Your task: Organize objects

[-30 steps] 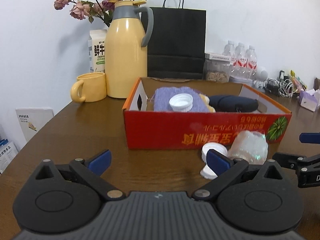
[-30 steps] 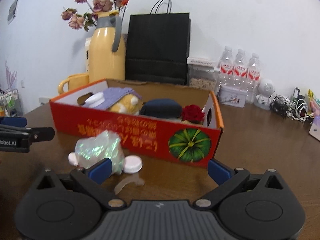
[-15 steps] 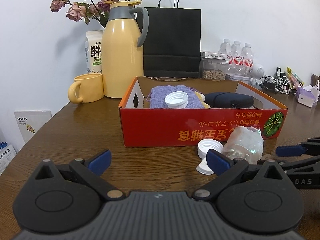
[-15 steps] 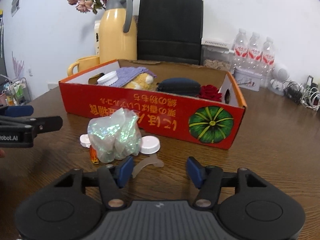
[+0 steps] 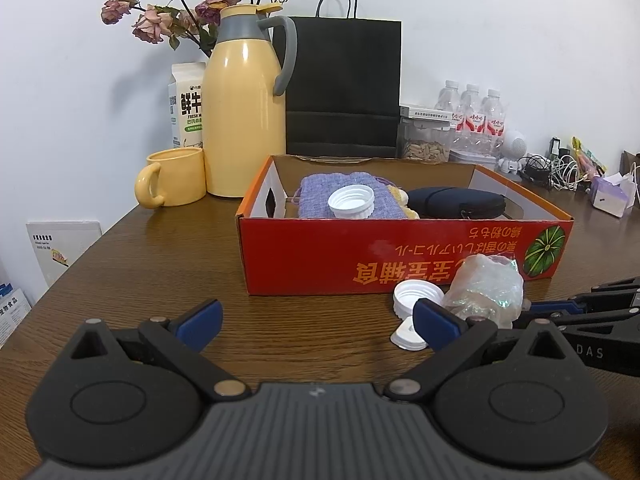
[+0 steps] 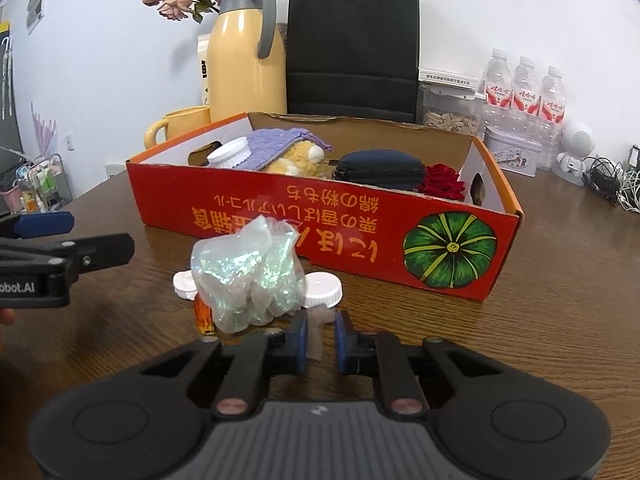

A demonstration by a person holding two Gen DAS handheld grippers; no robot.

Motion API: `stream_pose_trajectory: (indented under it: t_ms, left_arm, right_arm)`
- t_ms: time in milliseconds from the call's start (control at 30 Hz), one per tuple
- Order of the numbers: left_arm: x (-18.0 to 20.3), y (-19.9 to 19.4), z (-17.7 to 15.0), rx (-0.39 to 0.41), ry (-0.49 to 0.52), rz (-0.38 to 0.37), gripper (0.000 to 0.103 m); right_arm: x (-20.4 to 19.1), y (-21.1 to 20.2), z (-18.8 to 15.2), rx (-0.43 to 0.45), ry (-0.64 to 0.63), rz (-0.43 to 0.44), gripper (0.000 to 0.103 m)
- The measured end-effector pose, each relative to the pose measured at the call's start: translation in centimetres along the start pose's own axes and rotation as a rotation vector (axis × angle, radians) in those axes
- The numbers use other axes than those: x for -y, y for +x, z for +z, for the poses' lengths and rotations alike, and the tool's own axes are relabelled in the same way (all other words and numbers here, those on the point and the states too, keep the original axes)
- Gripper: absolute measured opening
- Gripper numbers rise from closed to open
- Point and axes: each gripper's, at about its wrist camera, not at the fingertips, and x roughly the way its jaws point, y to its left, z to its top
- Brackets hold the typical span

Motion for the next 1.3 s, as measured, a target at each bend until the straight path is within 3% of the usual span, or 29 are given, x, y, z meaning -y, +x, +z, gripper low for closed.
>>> stream_pose_trajectory:
  t_ms: [200,467,633,800,867,933,1033,1167,1200,1233,1300]
  left_arm:
    - [0.0,0.0,0.0,0.001,-0.001,0.002,0.103]
    - [-0.1,0.1,0.0,-0.001,-0.002,0.011,0.103]
    - [-0.1,0.0,-0.1,-0.001,-0.005,0.023,0.103]
    - [0.0,0.0,-0.1,-0.002,-0.005,0.027,0.103]
    - [-0.1,-0.1,-0.1,-0.001,-0.005,0.026,0.103]
    - [0.0,-0.1,-0.2,-0.001,-0.005,0.026,0.103]
    - [0.0,-0.1,-0.2,-0.003,-0.004,0.025,0.103]
    - [-0.1,-0.2,-0.2,-0.001,-0.006,0.023,0.103]
    - [-0.1,-0.2,-0.2,0.000,-0.007,0.023,0.103]
    - [0.0,-0.2,-0.2,0.001,-0.007,0.023,0.103]
    - [0.0,-0.2,-0.2,0.001,-0.007,0.022,0.103]
  right_arm:
    - [-0.1,-0.7,0.0,0.044,-0.002,-0.017,0.000]
    - [-0.3,-2.0,-0.1,0.120,-0.013,-0.052,0.001]
    - [-0.3,-1.9,-0.1,0.105,-0.011,-0.044,0.020]
    - [-0.6,-1.7,-0.4,0.075,-0.024,-0.028,0.024]
    - [-0.7,-1.6,-0.5,0.058,-0.030,-0.015,0.029]
    - [-0.9,-1.5,-0.5,0.050,-0.040,-0.013,0.041]
    - [-1.2,-1.1,-0.4,0.030,-0.049,0.000,0.042]
    - [-1.9,-0.2,0.3,0.048,-0.101,-0.043,0.038]
    - [-2.0,0.1,0.6,0.050,-0.111,-0.049,0.030]
    - [-2.1,0.3,0.7,0.048,-0.114,-0.046,0.014]
    - [-2.0,0.5,0.7,0.042,-0.110,-0.034,0.005]
